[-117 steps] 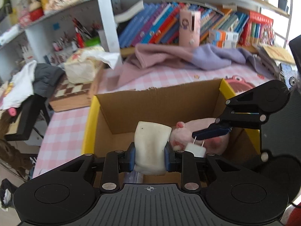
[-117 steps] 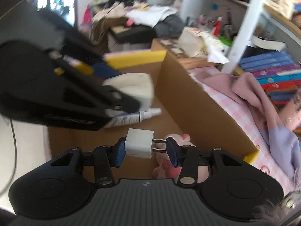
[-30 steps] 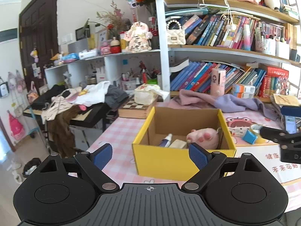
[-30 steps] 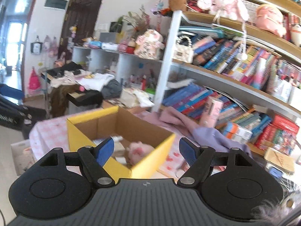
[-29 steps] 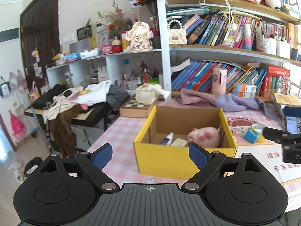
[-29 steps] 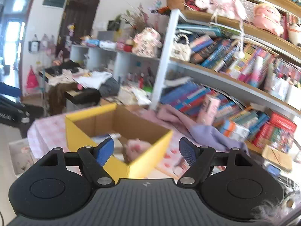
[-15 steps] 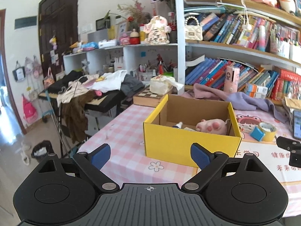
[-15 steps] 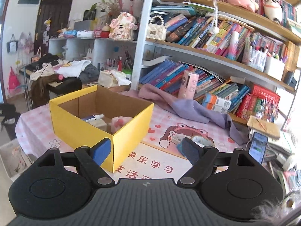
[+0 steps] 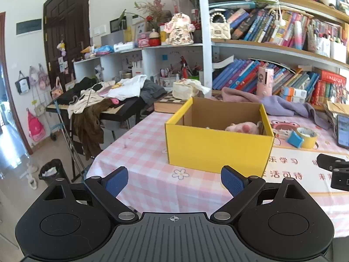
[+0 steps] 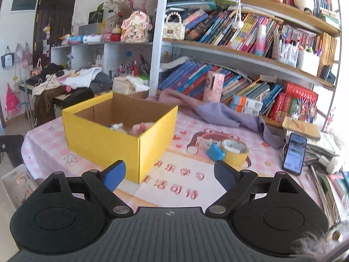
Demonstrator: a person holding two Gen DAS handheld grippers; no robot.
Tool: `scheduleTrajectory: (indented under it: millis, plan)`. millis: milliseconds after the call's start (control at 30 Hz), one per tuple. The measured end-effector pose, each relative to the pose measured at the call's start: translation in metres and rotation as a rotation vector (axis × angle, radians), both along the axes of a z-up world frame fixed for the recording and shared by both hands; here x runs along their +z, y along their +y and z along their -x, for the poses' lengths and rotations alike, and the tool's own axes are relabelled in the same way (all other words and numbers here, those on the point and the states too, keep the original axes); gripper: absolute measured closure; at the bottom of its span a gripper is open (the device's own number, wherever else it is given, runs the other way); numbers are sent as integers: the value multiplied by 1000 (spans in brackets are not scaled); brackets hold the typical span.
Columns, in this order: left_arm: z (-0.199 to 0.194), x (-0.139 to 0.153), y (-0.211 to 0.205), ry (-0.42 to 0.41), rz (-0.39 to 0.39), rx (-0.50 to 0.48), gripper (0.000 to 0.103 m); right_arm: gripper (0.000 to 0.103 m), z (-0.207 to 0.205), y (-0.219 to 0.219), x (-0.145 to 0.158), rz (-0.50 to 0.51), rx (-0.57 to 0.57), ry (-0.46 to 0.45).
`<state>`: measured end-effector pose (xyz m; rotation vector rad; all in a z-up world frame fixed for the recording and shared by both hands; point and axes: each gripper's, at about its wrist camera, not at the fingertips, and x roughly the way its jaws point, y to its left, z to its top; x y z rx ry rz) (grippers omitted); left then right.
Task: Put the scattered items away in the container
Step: 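Raise both tools out of the box and pull back, then move both tools toward the blue item and tape roll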
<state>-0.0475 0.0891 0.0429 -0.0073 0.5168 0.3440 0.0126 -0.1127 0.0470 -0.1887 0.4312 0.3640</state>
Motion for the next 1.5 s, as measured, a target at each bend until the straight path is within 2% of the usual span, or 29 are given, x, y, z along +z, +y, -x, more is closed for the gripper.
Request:
scheduleTrajectory:
  millis: [367,867,1500]
  plan:
    - [-7,-15,-29,69,-32,-150,9,13,11,-2,-14,71,41,74]
    - [-25,-28,-67,122,-20,-315,9,12,11,-38,-23,79,-86,123]
    - [-63,-33,-134,129,-22,-564,10,12,-6,-92,-26,90,-234,145]
